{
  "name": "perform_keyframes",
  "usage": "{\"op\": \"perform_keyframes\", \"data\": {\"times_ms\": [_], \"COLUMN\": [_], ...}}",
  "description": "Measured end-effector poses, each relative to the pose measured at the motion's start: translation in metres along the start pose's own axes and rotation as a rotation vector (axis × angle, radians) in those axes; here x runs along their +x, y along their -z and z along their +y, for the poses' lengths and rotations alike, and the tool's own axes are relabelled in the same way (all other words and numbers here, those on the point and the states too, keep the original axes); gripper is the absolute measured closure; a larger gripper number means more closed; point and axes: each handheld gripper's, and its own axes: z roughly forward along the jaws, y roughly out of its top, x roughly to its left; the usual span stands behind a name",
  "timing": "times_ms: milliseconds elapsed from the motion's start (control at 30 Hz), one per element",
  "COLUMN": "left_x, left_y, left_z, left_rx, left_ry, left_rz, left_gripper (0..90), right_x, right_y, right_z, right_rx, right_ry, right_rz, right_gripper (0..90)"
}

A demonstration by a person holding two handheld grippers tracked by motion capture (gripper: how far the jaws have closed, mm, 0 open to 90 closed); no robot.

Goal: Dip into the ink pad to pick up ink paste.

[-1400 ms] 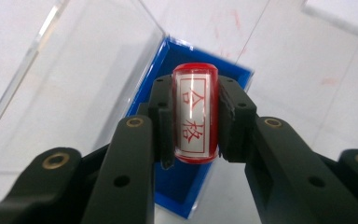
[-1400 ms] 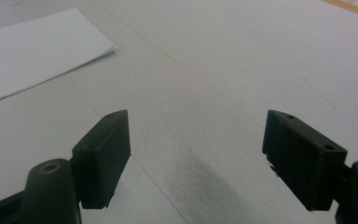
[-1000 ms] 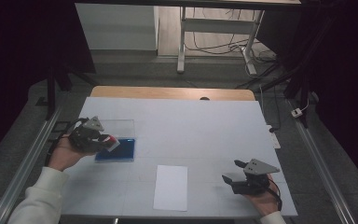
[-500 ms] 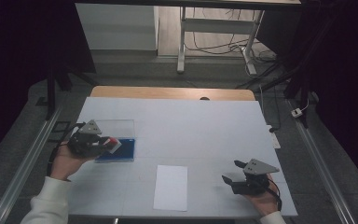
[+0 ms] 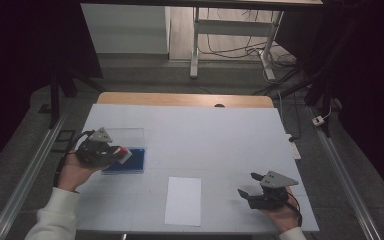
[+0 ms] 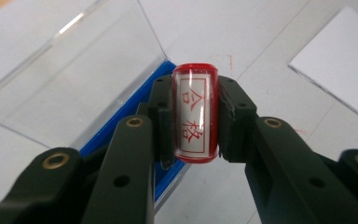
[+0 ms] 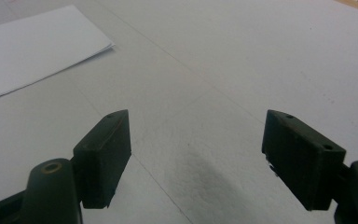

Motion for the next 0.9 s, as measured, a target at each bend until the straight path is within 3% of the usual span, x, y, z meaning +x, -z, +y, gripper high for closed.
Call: {"op": "perform_keyframes", "data": {"times_ms": [267, 467, 633, 900], "left_x": [0.008, 0.012, 0.013, 0.019], "left_y": [-0.019, -0.031, -0.039, -0.049], "left_z": [0.002, 0.007, 0.014, 0.017], "left_rx": [0.108, 0.188, 0.255, 0.303], "left_ry": [-0.004, -0.016, -0.047, -0.042], "left_rz": [-0.007, 0.013, 0.023, 0.025], "left_gripper": [70.2, 70.3, 70.3, 70.3], "right_x": [0.000, 0.000, 0.000, 0.000], "right_y": [0.000, 0.000, 0.000, 0.000], "right_z": [0.001, 0.000, 0.000, 0.000], "right_rx": [-0.003, 0.003, -0.001, 0.005], "right_ry": [-0.006, -0.009, -0.005, -0.006], "right_rz": [0.000, -0.002, 0.002, 0.002], "right_gripper": [23.4, 23.3, 23.3, 23.3]}}
